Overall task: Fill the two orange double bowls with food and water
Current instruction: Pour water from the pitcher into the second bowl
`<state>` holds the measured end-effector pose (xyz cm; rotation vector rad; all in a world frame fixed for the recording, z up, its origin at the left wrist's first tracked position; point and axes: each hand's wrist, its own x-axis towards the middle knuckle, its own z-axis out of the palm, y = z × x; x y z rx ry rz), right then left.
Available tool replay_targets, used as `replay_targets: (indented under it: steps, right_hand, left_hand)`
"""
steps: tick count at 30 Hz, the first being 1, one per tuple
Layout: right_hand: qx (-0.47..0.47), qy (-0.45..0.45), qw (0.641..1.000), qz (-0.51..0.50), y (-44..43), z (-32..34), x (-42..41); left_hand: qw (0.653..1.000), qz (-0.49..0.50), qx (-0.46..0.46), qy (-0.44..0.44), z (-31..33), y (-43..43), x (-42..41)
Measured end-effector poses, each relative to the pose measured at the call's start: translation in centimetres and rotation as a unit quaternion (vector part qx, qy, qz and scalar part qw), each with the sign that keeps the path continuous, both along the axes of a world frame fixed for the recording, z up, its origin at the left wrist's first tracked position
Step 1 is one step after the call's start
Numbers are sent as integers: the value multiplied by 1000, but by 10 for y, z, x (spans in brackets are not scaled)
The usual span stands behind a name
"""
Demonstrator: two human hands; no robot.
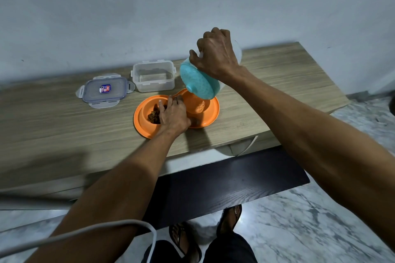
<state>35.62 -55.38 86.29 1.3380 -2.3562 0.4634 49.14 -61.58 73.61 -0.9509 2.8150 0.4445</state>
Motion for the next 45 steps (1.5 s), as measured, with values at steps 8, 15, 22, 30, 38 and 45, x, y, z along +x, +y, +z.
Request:
replay_targets:
  steps: [8,15,22,30,38,45]
  right_hand:
    - [-34,-66,996,-52,6,-9,-11]
    - [-177,-306,917,-186,37,-27,-50]
    - [-345,-477,754,-291,45,-45,-88]
    - [-419,-586,623,-305,25,-70,-117]
    - [-430,-623,589,-283,15,-80,-121]
    - [-422,-633,589,-273,14,-88,-120]
  left_hand:
    - [1000,1,12,15,-1,0,1]
    - [1000,-7,5,27,-2,0,3]
    - [1000,-6,3,12,-2,0,3]
    - [1000,-1,-4,23,-4,1,2]
    - [999,-2,-3,32,-6,0,3]
    - [999,-6,-6,34,-6,0,4]
